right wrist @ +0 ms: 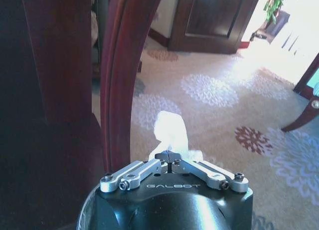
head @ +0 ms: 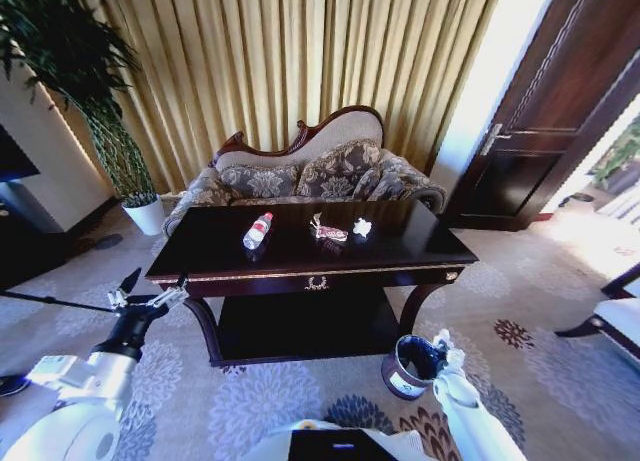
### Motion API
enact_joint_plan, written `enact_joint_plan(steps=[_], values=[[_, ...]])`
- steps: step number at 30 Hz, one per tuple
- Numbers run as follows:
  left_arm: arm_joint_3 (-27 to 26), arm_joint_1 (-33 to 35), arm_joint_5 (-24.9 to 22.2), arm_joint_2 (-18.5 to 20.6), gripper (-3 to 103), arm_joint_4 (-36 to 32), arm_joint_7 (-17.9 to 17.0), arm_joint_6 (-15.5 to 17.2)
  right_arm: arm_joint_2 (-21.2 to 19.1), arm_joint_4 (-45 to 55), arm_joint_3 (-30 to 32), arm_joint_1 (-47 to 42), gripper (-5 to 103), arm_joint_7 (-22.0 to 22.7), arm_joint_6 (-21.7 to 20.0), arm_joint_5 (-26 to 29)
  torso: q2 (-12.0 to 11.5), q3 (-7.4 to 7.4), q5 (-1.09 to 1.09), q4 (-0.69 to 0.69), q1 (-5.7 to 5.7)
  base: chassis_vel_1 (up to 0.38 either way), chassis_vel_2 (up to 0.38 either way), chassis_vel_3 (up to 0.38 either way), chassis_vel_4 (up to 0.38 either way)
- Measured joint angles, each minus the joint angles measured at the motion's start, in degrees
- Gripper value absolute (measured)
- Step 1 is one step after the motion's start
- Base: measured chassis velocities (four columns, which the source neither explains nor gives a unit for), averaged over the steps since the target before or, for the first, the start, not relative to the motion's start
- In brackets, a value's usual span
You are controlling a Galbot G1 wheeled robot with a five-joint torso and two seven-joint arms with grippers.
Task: Move to the front of the table and place the trash on the table into the trash bin.
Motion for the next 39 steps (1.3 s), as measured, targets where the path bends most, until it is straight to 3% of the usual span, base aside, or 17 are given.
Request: enact_joint_plan(steps=[2, 9, 11, 14, 16, 18, 20, 24, 26, 28, 31, 36, 39], values=[[-0.1, 0.3, 0.0, 0.1, 100, -0.2, 0.0, -0.2, 0.4, -1.5, 0.0, 0.5, 0, 0.0, -0.2, -1.4, 0.0, 0.00, 0.02, -0.01, 0.00, 0.000, 0.000, 0.000, 0.000], [-0.2, 0.2, 0.0, 0.4, 100, 0.0, 0.1, -0.2, 1.3, -1.1, 0.3, 0.3, 32, 0.1, -0.4, -2.4, 0.0, 0.00, 0.00, -0.02, 0.00, 0.000, 0.000, 0.000, 0.000], [-0.2, 0.1, 0.0, 0.4, 100, 0.0, 0.1, -0.2, 1.3, -0.9, 0.3, 0.2, 32, 0.1, -0.5, -2.4, 0.0, 0.00, 0.00, -0.02, 0.00, 0.000, 0.000, 0.000, 0.000], [0.0, 0.1, 0.0, 0.2, 100, 0.4, 0.5, -0.4, 0.8, -0.2, 0.3, 0.1, 48, 0.1, -0.5, -2.4, 0.0, 0.00, 0.01, -0.02, 0.00, 0.000, 0.000, 0.000, 0.000], [0.0, 0.1, 0.0, 0.2, 100, 0.4, 0.6, -0.5, 0.7, -0.2, 0.3, 0.1, 48, 0.1, -0.5, -2.3, 0.0, 0.00, 0.01, -0.02, 0.00, 0.000, 0.000, 0.000, 0.000], [0.0, 0.1, 0.1, 0.2, 100, 0.6, 0.7, -0.6, 0.5, 0.0, 0.3, 0.0, 65, 0.1, -0.6, -2.3, 0.0, 0.00, 0.01, -0.02, 0.00, 0.000, 0.000, 0.000, 0.000], [0.0, 0.1, 0.1, 0.2, 100, 0.7, 0.7, -0.6, 0.5, 0.1, 0.3, 0.0, 65, 0.1, -0.6, -2.2, 0.0, 0.00, 0.01, -0.02, 0.00, 0.000, 0.000, 0.000, 0.000], [-0.1, 0.1, 0.1, 0.2, 100, 1.1, 0.7, -0.6, 0.7, 0.2, 0.3, -0.2, 86, 0.1, -0.6, -2.1, 0.0, 0.00, 0.01, -0.02, 0.00, 0.000, 0.000, 0.000, 0.000], [-0.1, 0.1, 0.1, 0.2, 100, 1.1, 0.7, -0.7, 0.8, 0.2, 0.3, -0.2, 86, 0.1, -0.6, -2.0, 0.0, 0.00, 0.02, -0.02, 0.00, 0.000, 0.000, 0.000, 0.000], [-0.1, 0.0, 0.1, 0.2, 100, 1.1, 0.7, -0.7, 0.9, 0.6, 0.4, -0.3, 96, 0.1, -0.6, -1.8, 0.0, 0.00, 0.01, -0.02, 0.00, 0.000, 0.000, 0.000, 0.000], [-0.1, 0.0, 0.1, 0.2, 100, 1.2, 0.7, -0.7, 0.8, 1.1, 0.5, -0.6, 99, 0.1, -0.6, -1.9, 0.0, 0.00, 0.01, -0.01, 0.00, 0.000, 0.000, 0.000, 0.000], [-0.1, -0.1, 0.1, 0.2, 100, 1.5, 0.7, -0.8, 0.0, 8.4, 1.3, -4.0, 100, -2.5, -0.6, -1.8, 0.0, 0.00, 0.02, -0.02, 0.00, 0.000, 0.000, 0.000, 0.000], [-0.1, -0.2, 0.0, 0.1, 100, 1.7, 0.8, -0.9, -0.4, 18.6, 2.2, -8.3, 100, -5.2, -0.4, 0.8, 0.0, 0.00, 0.00, 0.00, 0.00, 0.000, 0.000, 0.000, 0.000]])
